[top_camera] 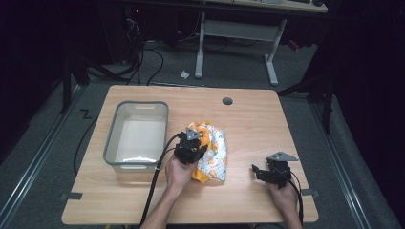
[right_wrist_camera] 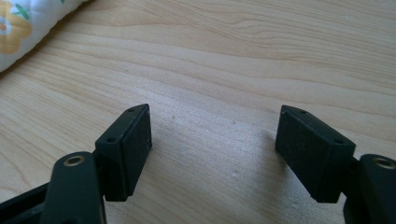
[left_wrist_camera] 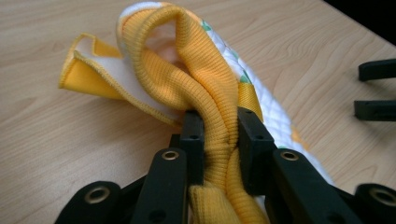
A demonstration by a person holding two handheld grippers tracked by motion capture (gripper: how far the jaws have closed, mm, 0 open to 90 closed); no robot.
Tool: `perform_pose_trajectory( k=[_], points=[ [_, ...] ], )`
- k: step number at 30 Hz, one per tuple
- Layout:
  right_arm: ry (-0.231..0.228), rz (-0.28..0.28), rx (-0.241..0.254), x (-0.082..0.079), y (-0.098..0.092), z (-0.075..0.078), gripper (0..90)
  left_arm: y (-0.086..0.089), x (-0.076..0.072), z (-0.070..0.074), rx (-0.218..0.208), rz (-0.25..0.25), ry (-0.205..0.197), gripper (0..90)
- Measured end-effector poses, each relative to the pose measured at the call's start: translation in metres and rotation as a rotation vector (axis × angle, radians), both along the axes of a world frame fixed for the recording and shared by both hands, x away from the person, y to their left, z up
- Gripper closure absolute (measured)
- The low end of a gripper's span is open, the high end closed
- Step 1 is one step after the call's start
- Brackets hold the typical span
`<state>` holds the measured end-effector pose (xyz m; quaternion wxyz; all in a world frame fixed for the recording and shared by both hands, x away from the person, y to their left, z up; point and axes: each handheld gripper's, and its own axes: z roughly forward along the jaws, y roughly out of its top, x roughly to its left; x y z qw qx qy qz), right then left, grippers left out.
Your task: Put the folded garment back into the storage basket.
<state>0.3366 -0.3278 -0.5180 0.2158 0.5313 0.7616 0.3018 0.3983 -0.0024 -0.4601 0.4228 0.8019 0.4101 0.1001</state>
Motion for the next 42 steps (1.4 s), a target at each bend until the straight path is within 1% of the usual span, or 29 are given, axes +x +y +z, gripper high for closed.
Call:
perform_pose_trajectory(
  k=[3, 7, 9, 11, 14, 20, 28, 32, 33, 34, 37, 40, 41, 42],
  points=[
    [0.000, 0.000, 0.000, 0.000, 0.000, 0.000, 27.4, 0.002, -0.002, 0.003, 0.001, -0.002, -0.021, 74.9],
    [0.000, 0.000, 0.000, 0.000, 0.000, 0.000, 27.3, 0.006, -0.003, 0.007, -0.028, -0.013, -0.014, 75.3],
    [0.000, 0.000, 0.000, 0.000, 0.000, 0.000, 27.3, 0.008, -0.003, 0.010, -0.029, -0.016, -0.014, 75.4],
    [0.000, 0.000, 0.000, 0.000, 0.000, 0.000, 27.3, 0.010, -0.003, 0.015, -0.048, -0.022, -0.015, 75.6],
    [0.000, 0.000, 0.000, 0.000, 0.000, 0.000, 27.3, 0.012, -0.002, 0.018, -0.060, -0.027, -0.013, 75.6],
    [0.001, 0.002, 0.001, 0.000, 0.000, 0.000, 27.3, 0.019, -0.001, 0.023, -0.093, -0.027, -0.004, 75.7],
    [0.001, 0.002, 0.001, 0.000, 0.000, 0.000, 27.3, 0.032, 0.001, 0.030, -0.115, -0.023, 0.005, 75.7],
    [0.000, 0.002, -0.001, 0.000, 0.000, 0.000, 27.3, 0.038, 0.001, 0.038, -0.109, -0.019, -0.004, 75.7],
    [0.000, 0.002, -0.001, 0.000, 0.000, 0.000, 27.2, 0.041, 0.000, 0.043, -0.112, -0.018, -0.017, 75.7],
    [0.000, 0.002, -0.001, 0.000, 0.000, 0.000, 27.2, 0.041, 0.000, 0.043, -0.112, -0.018, -0.017, 75.7],
    [0.001, 0.002, -0.001, 0.000, 0.000, 0.000, 27.2, 0.048, 0.001, 0.049, -0.131, -0.016, -0.016, 75.7],
    [0.001, 0.000, 0.000, 0.000, 0.000, 0.000, 27.2, 0.055, 0.001, 0.057, -0.140, -0.008, -0.027, 75.7],
    [0.000, 0.001, -0.001, 0.000, 0.000, 0.000, 27.2, 0.057, 0.001, 0.059, -0.146, -0.007, -0.029, 75.7],
    [0.001, 0.001, -0.001, 0.000, 0.000, 0.000, 27.2, 0.060, 0.000, 0.062, -0.162, -0.007, -0.035, 75.7]
  ],
)
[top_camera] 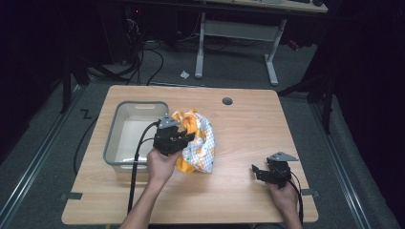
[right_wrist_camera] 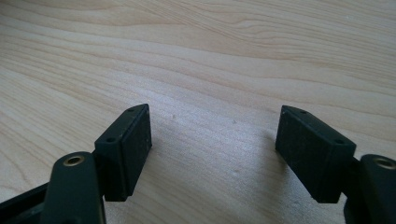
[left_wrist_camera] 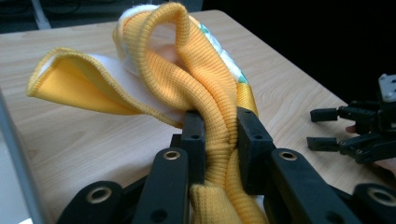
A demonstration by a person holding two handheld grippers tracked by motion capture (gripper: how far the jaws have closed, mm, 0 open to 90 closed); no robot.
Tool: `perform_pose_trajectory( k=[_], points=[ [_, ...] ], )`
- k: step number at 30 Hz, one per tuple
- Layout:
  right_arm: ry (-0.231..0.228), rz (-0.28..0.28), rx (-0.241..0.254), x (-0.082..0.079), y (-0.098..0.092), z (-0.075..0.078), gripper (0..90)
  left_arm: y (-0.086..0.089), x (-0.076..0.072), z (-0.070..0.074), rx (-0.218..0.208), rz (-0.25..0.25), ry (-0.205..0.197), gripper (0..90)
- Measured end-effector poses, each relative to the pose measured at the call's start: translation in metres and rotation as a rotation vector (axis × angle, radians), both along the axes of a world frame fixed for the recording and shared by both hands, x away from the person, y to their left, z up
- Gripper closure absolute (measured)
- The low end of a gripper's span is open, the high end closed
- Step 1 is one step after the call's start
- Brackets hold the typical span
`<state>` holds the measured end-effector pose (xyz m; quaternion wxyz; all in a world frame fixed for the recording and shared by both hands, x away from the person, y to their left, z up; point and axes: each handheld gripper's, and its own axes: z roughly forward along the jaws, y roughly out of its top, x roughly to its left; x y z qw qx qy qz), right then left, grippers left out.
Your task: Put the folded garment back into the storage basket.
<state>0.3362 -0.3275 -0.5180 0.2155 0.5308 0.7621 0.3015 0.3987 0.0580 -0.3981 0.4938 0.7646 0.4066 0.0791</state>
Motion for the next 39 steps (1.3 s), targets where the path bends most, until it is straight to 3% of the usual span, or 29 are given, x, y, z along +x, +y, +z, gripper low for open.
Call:
perform_pose_trajectory(
  k=[11, 17, 22, 33, 39],
  points=[
    [0.000, 0.000, 0.000, 0.000, 0.000, 0.000, 27.1, 0.018, -0.004, 0.014, -0.015, 0.025, -0.012, 75.6],
    [0.000, 0.000, 0.000, 0.000, 0.000, 0.000, 27.1, 0.025, -0.003, 0.022, 0.003, 0.027, -0.021, 75.6],
    [0.001, -0.002, 0.001, 0.000, 0.000, 0.000, 27.1, 0.037, 0.000, 0.027, -0.037, 0.025, 0.003, 75.6],
    [0.000, -0.001, 0.001, 0.000, 0.000, 0.000, 27.1, 0.061, 0.000, 0.041, -0.061, 0.057, -0.020, 75.6],
    [-0.001, 0.002, -0.002, 0.000, 0.000, 0.000, 27.1, 0.074, 0.003, 0.039, -0.059, 0.088, -0.008, 75.6]
  ],
)
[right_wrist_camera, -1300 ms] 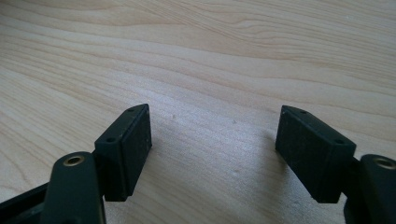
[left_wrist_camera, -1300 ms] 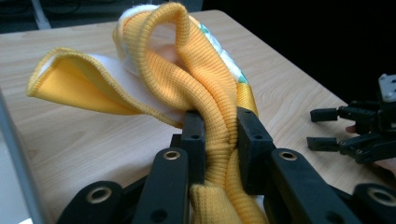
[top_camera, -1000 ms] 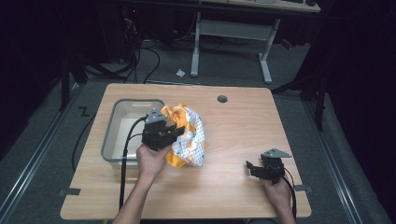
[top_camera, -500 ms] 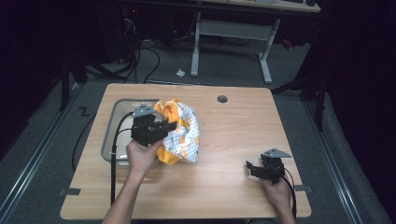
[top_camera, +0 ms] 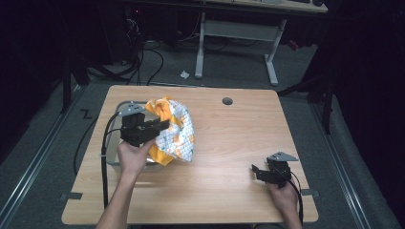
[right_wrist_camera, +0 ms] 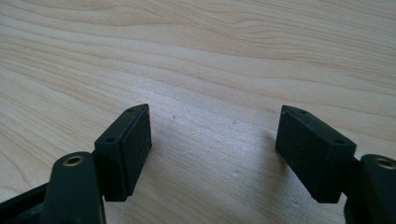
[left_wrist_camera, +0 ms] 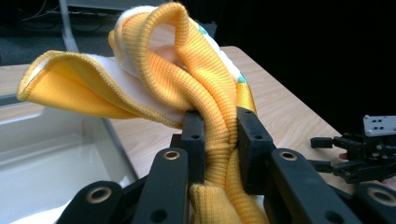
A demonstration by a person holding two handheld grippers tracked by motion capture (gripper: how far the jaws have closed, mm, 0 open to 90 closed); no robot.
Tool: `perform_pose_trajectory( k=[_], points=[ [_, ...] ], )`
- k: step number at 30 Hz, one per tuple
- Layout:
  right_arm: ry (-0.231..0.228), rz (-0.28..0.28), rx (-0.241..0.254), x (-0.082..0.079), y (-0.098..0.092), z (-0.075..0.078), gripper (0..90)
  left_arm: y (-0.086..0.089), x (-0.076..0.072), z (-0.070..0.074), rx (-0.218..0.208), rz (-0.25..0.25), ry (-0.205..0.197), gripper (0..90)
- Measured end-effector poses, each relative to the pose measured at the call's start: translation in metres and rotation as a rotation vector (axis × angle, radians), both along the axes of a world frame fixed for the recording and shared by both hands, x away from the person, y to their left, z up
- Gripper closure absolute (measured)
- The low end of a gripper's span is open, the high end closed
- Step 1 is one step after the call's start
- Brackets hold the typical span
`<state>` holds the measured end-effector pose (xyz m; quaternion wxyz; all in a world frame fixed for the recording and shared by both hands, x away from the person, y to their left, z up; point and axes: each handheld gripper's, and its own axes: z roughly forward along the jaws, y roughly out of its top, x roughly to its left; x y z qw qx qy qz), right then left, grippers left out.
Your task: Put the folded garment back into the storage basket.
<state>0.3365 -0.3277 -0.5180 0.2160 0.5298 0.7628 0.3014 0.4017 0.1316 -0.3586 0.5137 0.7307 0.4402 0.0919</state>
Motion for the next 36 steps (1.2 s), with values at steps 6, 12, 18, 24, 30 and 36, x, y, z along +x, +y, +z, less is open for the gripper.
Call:
perform_pose_trajectory(
  k=[6, 12, 18, 24, 30, 36],
  points=[
    [0.002, -0.002, 0.001, 0.000, 0.000, 0.000, 27.1, 0.015, 0.000, 0.001, 0.002, 0.032, -0.005, 75.7],
    [-0.001, 0.002, 0.000, 0.000, 0.000, 0.000, 27.1, 0.026, 0.002, 0.006, 0.004, 0.049, -0.007, 75.7],
    [0.000, 0.002, 0.000, 0.000, 0.000, 0.000, 27.1, 0.034, 0.003, 0.008, 0.012, 0.059, -0.015, 75.7],
    [0.000, 0.002, 0.000, 0.000, 0.000, 0.000, 27.1, 0.044, 0.004, 0.005, 0.011, 0.063, -0.016, 75.7],
    [0.000, 0.000, 0.000, 0.000, 0.000, 0.000, 27.1, 0.053, 0.007, 0.001, 0.021, 0.085, -0.002, 75.7],
    [0.000, 0.001, 0.000, 0.000, 0.000, 0.000, 27.1, 0.061, 0.009, -0.001, 0.022, 0.094, 0.004, 75.6]
  ],
)
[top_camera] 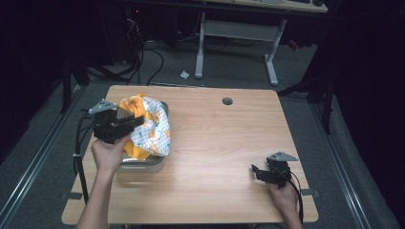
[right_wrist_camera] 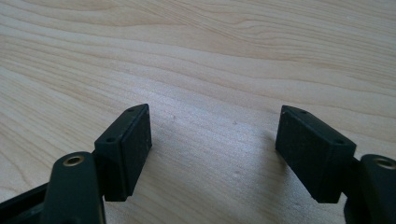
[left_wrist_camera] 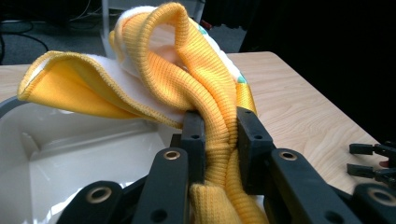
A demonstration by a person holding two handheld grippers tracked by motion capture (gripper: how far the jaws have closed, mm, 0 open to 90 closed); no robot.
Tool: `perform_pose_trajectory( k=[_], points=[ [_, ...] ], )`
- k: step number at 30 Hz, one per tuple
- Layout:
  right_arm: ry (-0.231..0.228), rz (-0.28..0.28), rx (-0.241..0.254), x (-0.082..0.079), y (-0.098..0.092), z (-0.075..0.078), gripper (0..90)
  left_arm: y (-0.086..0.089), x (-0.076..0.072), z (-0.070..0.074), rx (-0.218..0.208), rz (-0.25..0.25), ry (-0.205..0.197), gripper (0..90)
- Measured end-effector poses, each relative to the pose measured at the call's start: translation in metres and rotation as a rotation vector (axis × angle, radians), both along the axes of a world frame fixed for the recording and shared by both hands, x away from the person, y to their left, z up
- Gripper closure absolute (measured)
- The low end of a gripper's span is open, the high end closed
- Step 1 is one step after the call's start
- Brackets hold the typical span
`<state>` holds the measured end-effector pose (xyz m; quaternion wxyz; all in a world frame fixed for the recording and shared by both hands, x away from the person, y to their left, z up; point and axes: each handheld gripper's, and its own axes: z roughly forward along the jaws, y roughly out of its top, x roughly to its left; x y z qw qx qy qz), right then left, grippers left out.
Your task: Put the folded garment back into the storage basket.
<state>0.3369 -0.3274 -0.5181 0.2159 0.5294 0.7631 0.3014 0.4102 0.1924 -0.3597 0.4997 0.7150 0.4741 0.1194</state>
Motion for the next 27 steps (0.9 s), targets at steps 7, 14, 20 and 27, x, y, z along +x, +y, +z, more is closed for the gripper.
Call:
perform_pose_trajectory(
  k=[7, 14, 20, 27],
  points=[
    [0.000, 0.000, 0.000, 0.000, 0.000, 0.000, 27.1, 0.007, 0.005, -0.004, 0.000, 0.005, 0.025, 75.6],
    [0.000, 0.000, 0.000, 0.000, 0.000, 0.000, 27.1, 0.008, 0.015, -0.013, 0.026, 0.014, 0.046, 75.6],
    [0.000, 0.000, 0.000, 0.000, 0.000, 0.000, 27.1, 0.008, 0.023, -0.025, 0.065, 0.018, 0.072, 75.6],
    [0.000, 0.000, 0.000, 0.000, 0.000, 0.000, 27.1, 0.014, 0.030, -0.035, 0.062, 0.020, 0.095, 75.5]
  ],
)
